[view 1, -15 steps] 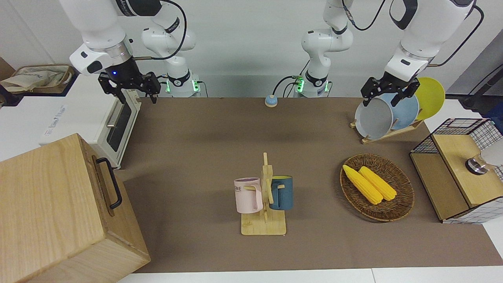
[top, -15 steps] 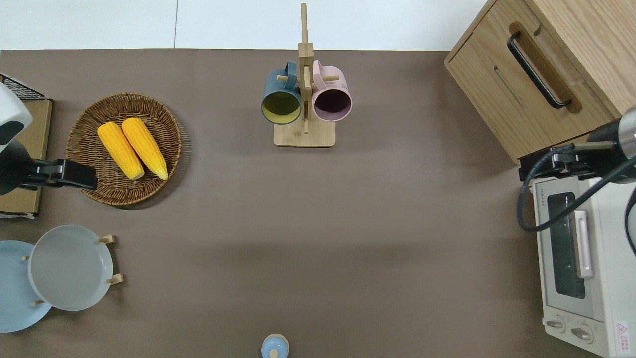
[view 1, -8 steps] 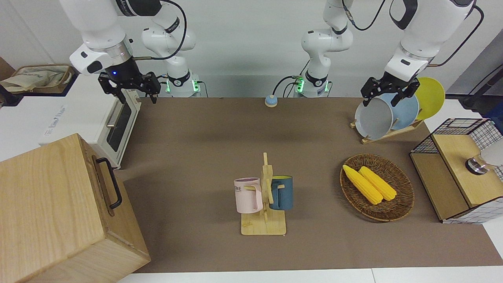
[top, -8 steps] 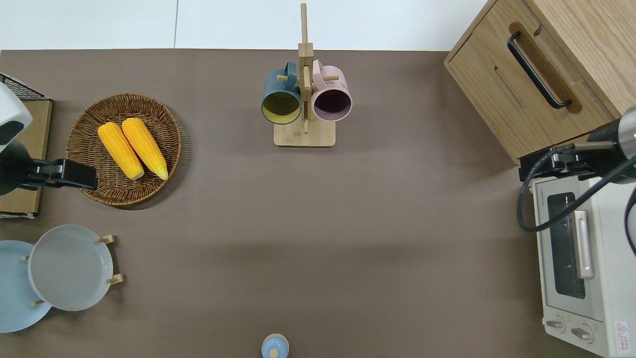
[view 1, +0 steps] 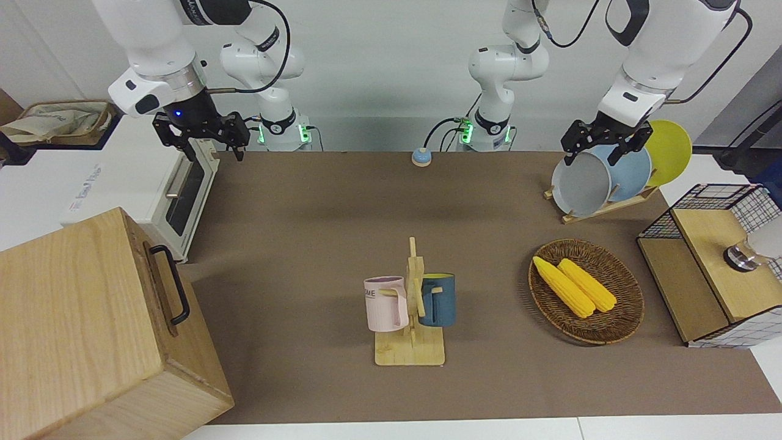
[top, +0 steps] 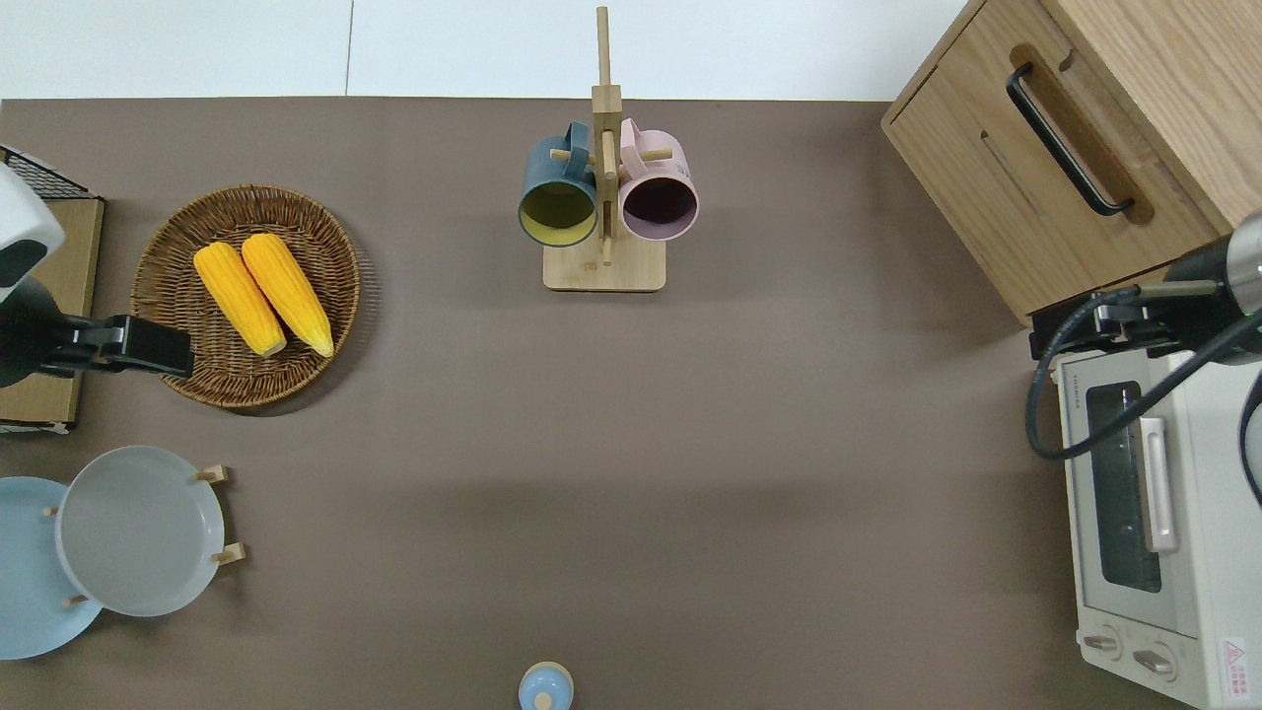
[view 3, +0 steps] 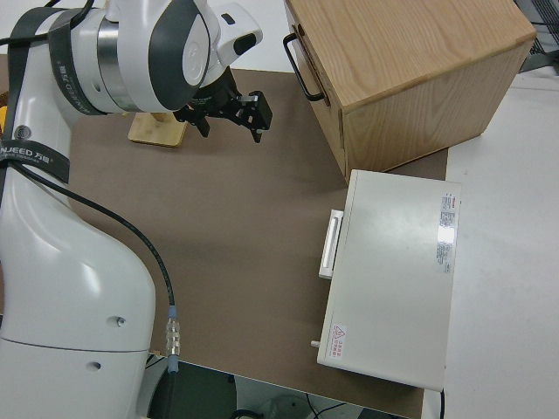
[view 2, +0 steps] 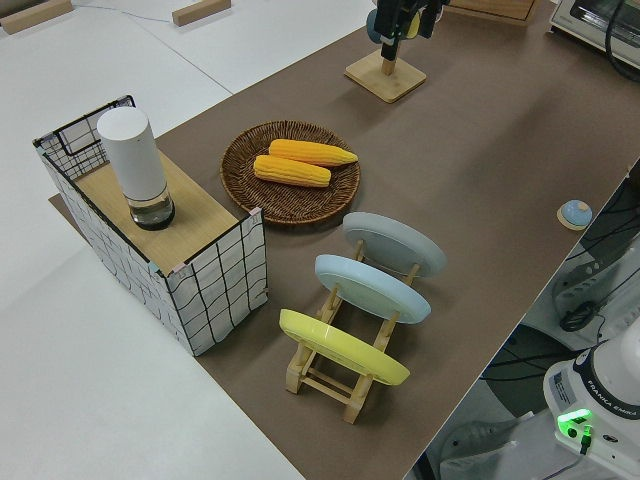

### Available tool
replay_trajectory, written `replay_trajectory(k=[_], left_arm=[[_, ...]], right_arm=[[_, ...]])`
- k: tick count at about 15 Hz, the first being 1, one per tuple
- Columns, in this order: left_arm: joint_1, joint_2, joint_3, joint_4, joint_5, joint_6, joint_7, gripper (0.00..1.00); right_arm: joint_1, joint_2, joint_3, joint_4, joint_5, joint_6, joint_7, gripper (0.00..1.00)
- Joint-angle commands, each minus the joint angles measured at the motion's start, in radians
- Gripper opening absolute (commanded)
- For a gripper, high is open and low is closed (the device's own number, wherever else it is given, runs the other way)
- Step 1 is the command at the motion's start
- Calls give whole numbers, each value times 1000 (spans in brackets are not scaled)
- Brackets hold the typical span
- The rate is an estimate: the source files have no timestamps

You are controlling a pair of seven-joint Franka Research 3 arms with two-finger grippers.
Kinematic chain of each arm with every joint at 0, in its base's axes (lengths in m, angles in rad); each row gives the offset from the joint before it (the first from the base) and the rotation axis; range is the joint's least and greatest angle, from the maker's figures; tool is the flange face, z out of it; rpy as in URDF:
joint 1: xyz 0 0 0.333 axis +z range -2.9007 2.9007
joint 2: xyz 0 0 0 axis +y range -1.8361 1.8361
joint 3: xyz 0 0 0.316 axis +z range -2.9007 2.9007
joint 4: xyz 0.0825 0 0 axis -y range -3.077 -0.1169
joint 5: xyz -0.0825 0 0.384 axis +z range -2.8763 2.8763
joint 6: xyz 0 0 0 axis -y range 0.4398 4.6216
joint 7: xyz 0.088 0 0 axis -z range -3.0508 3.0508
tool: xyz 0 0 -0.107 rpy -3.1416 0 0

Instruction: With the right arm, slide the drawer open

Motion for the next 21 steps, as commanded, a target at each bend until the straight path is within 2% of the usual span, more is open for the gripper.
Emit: replay_trajectory(k=[1,5,11,12,13,17,20,21], left_arm=[[4,11,-6,26,17,-20,10,993],[4,11,-6,26,17,-20,10,993],[4,11,-6,26,17,-20,10,993],[4,11,-6,26,17,-20,10,993],[4,11,-6,26,17,-20,10,993],[4,11,-6,26,17,-20,10,993],[4,11,-6,24,17,-20,10,993],[4,11,-6,26,17,-20,10,993]], right_arm=[[14,8,1,15,-9,1,-10,985],[17,8,5,15,-24,3,-10,985],[111,8,6,15,-212,4,16,983],[129,8,6,15,-251,7,28,983],[178,8,9,10,-342,23,44,983],[250,28,38,-5,-511,23,151,983],[307,48,44,-30,-636,23,170,983],[328,56,46,-50,-682,30,179,983]])
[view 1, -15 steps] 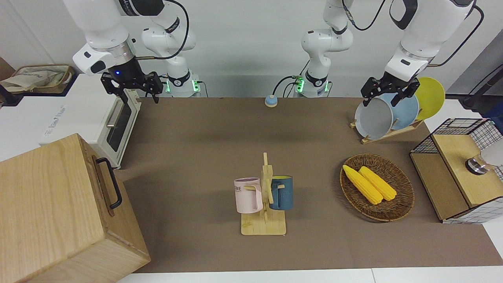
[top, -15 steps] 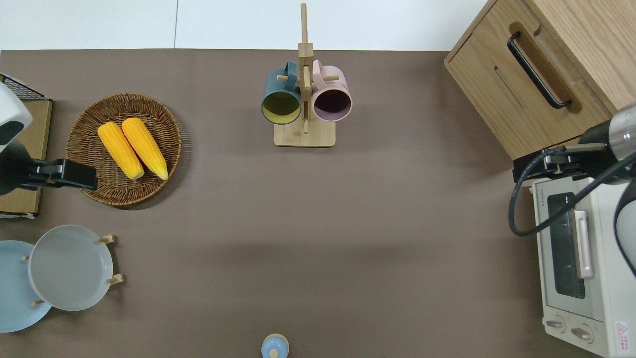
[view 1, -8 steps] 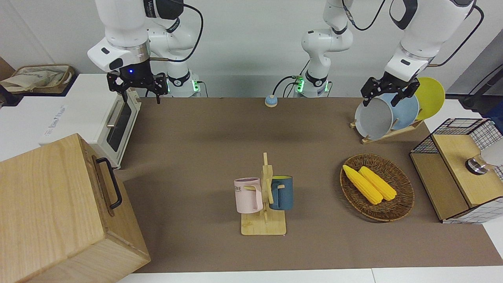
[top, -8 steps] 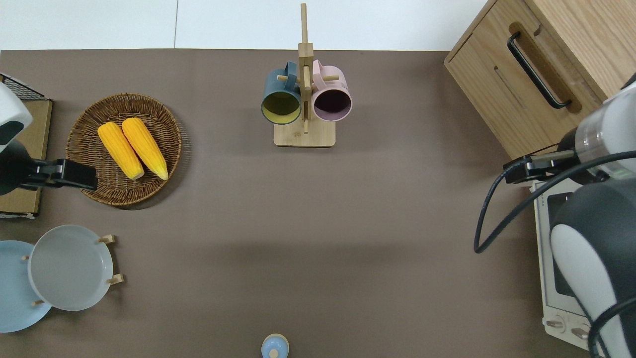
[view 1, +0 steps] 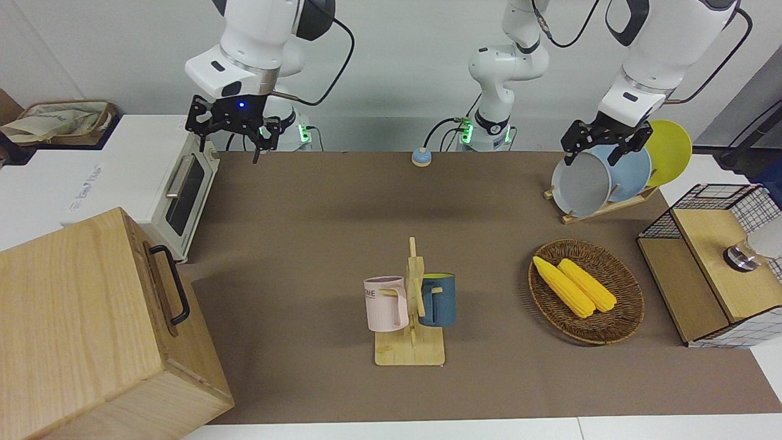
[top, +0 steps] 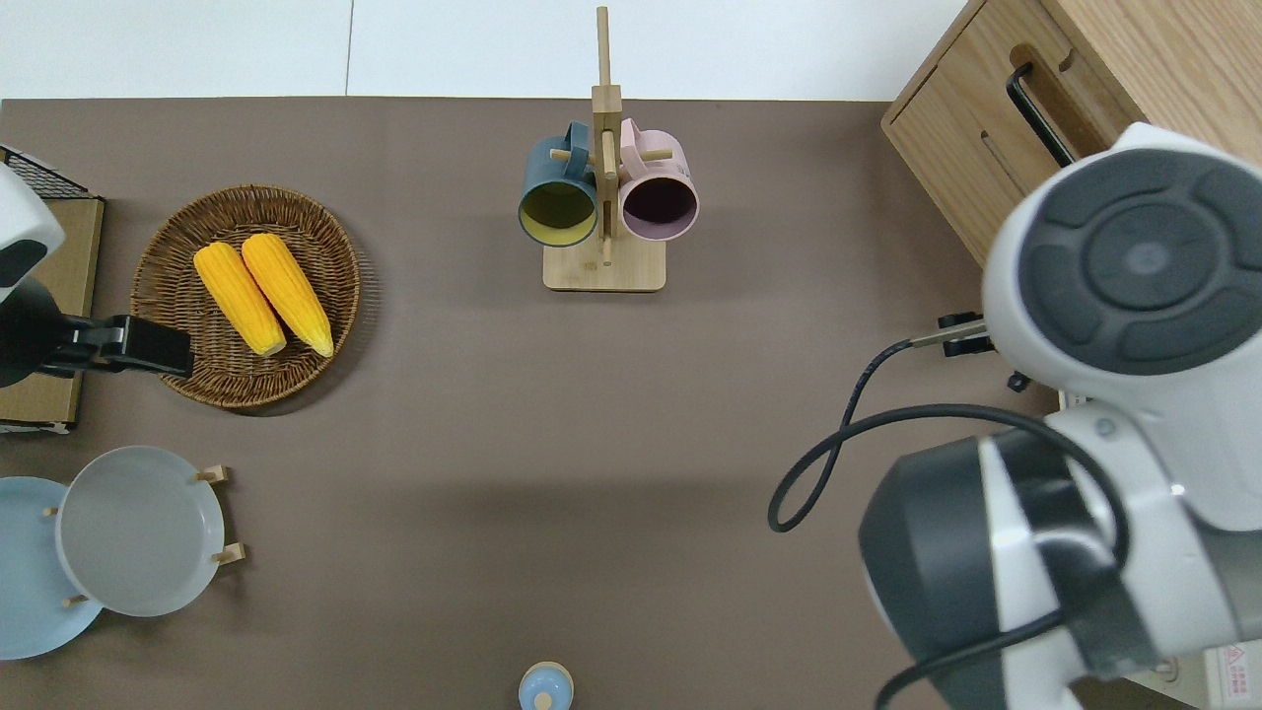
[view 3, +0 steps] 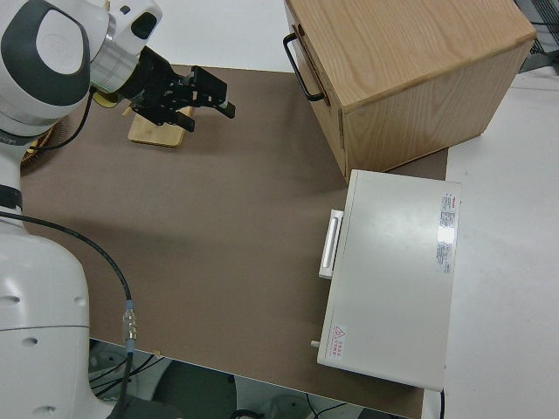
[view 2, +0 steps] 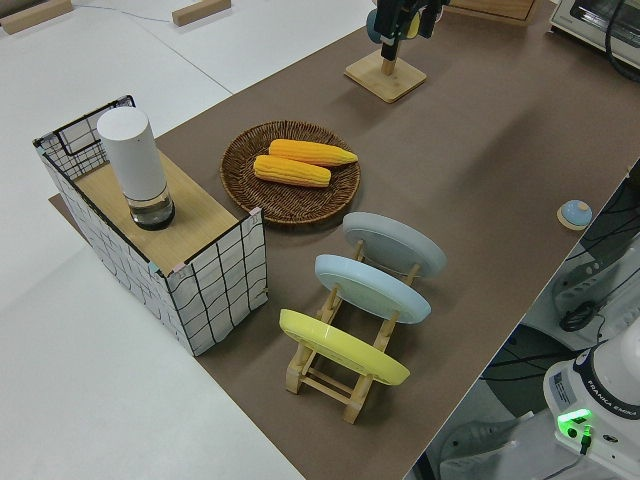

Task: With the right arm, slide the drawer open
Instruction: 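Raise the right arm and reach the right gripper to the black drawer handle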

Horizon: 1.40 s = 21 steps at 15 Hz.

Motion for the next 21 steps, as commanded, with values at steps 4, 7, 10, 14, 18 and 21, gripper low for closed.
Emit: replay_trajectory(k=[4,7,10,14,18,21], left_arm=[[4,11,-6,24,17,-20,10,993],[4,11,-6,26,17,-20,10,993],[4,11,-6,26,17,-20,10,993],[4,11,-6,24,17,-20,10,993],[4,11,-6,26,17,-20,10,993],[4,11,-6,26,17,-20,10,993]], right_arm=[[88,81,20,-77,-308,55,103,983],[91,129,24,-110,-492,86,104,983],[88,173,24,-127,-621,132,104,983],[62,221,23,-137,-744,198,123,983],[24,276,24,-162,-906,241,147,983],[-1,324,24,-160,-987,242,155,983]])
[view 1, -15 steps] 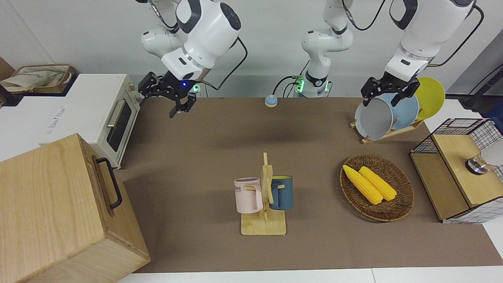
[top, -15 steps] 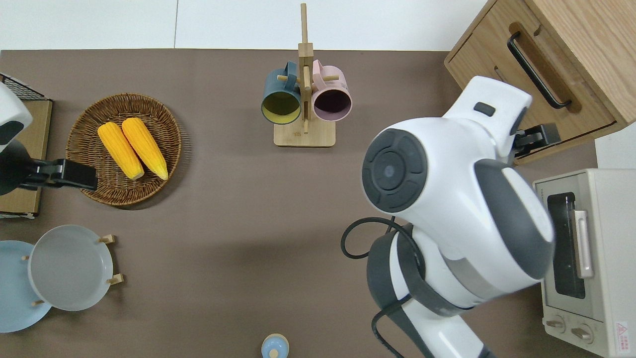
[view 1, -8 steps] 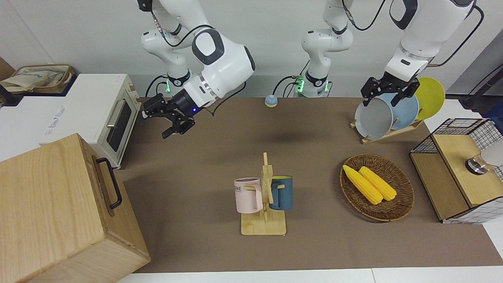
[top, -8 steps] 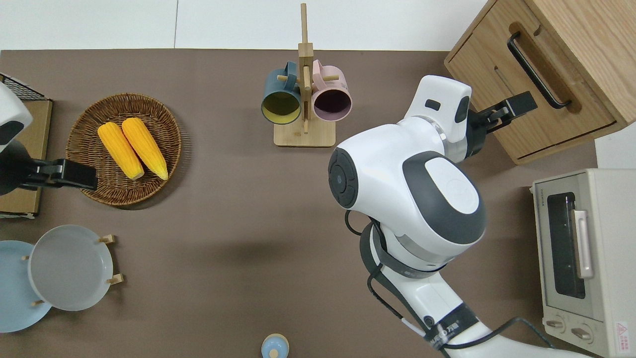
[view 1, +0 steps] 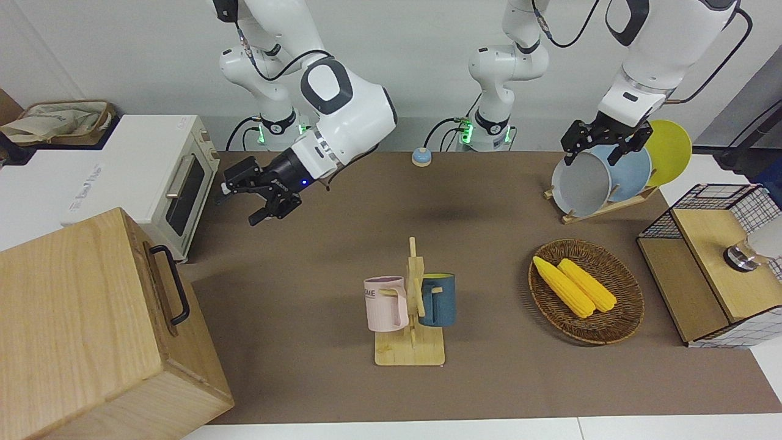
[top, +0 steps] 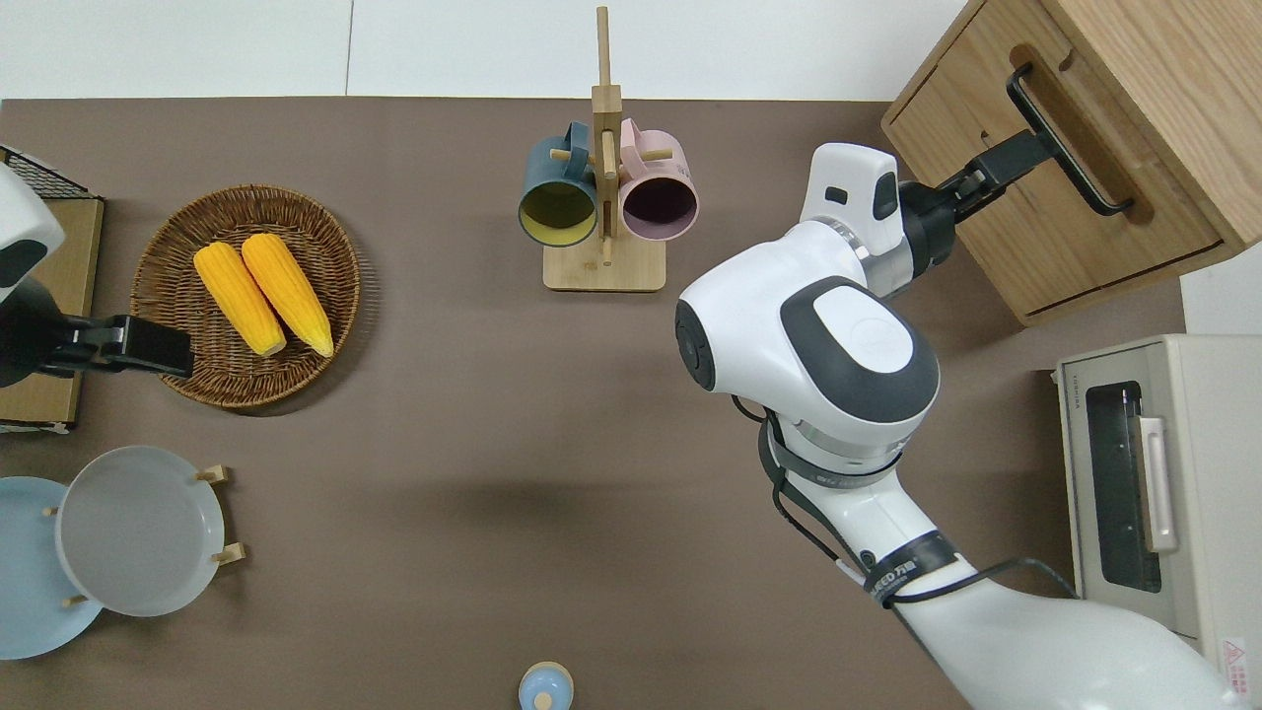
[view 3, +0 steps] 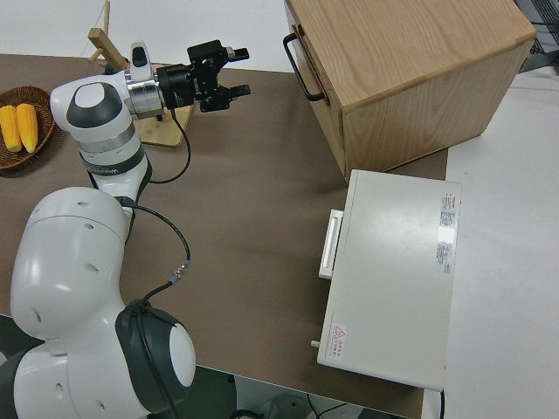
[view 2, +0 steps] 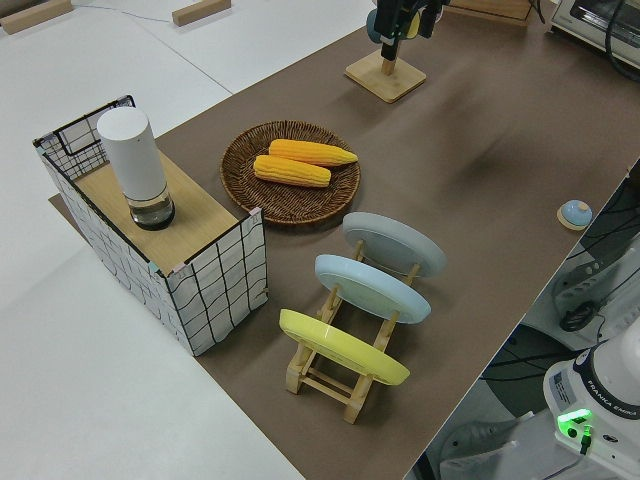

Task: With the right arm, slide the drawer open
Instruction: 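Raise the right arm and reach the right gripper to the black drawer handle, then close the right gripper around the black drawer handle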

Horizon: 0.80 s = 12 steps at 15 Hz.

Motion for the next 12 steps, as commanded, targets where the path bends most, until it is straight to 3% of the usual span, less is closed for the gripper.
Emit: replay_trajectory(k=[1,6,12], left_arm=[[4,11,-6,24,17,-20,10,993],[4,11,-6,24,17,-20,10,993],[4,11,-6,24,17,-20,10,993]], right_arm=[[-47,45,13,-10,-110,24,36,983],[-85,102,12,-7,-224,30,45,983],[-110,122,12,-1,-261,30,45,948]])
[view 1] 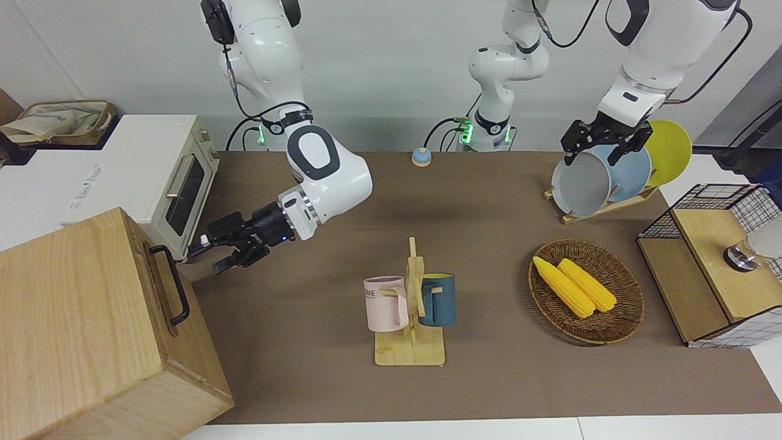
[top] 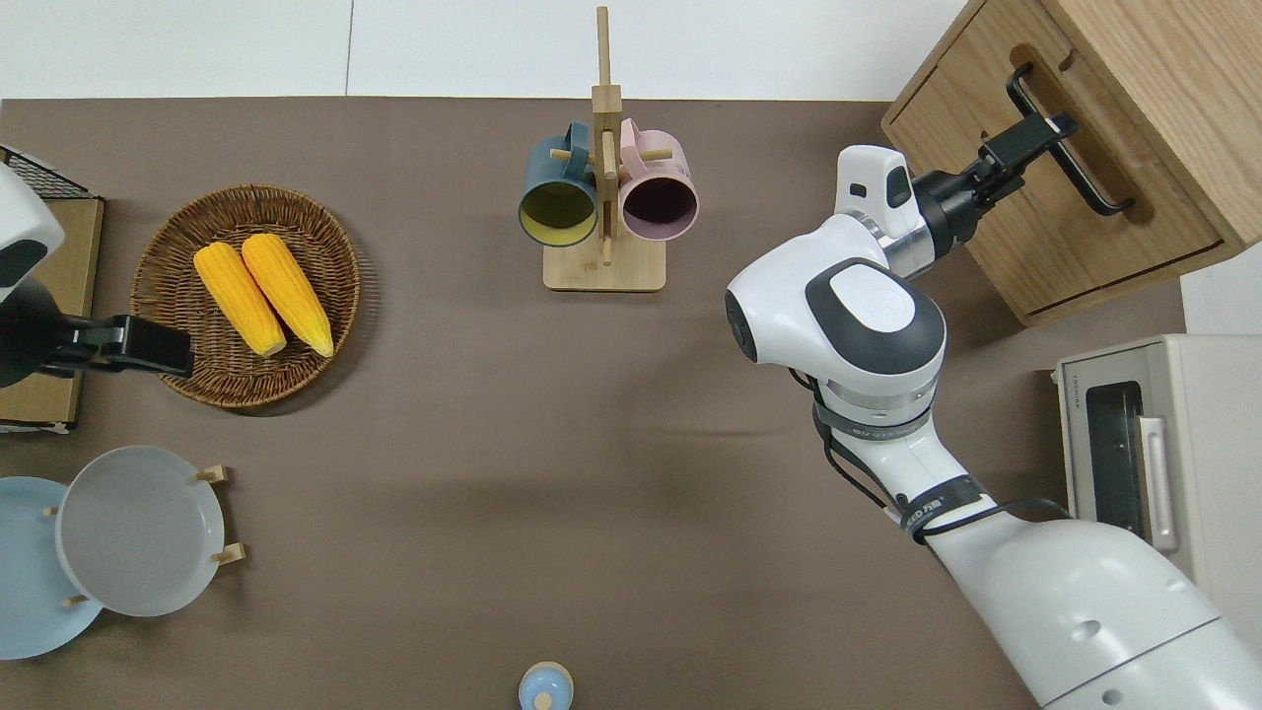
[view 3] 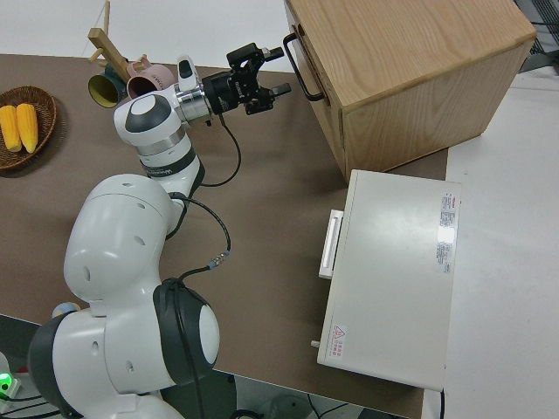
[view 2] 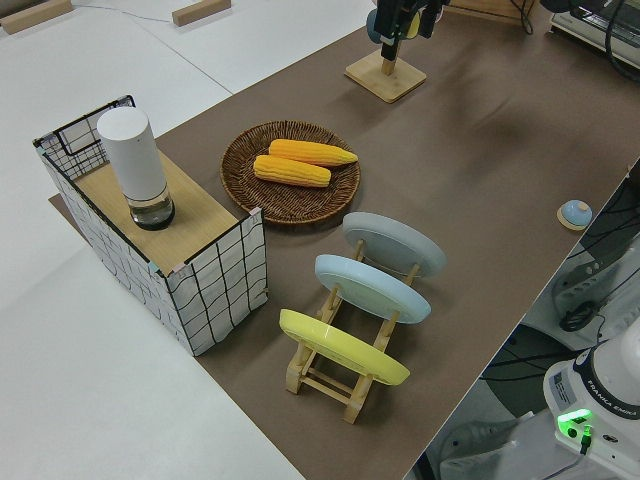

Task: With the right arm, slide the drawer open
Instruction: 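Close the right gripper around the black drawer handle, then pull the handle toward the robot with the right gripper, sliding the drawer out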

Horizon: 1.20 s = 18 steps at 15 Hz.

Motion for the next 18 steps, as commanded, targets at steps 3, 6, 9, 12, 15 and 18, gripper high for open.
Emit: replay_trajectory(k=[3,6,9,12,15,18], left_arm=[[4,11,-6,26,17,-20,10,993],[4,11,-6,26,17,-20,10,993],[4,11,-6,24,17,-20,10,993],[4,11,-6,26,17,-20,10,993],[4,11,-6,26,17,-20,10,993],[4,11,-6,26,17,-20,10,993]], right_arm=[[-37,10,13,3,-52,15,10,735],[-42,10,13,6,-53,15,5,273],[-42,12,13,8,-53,13,5,1],[-39,12,13,8,-50,5,10,0],[-31,10,13,8,-47,2,14,0],[-18,10,25,6,-35,-5,11,0]])
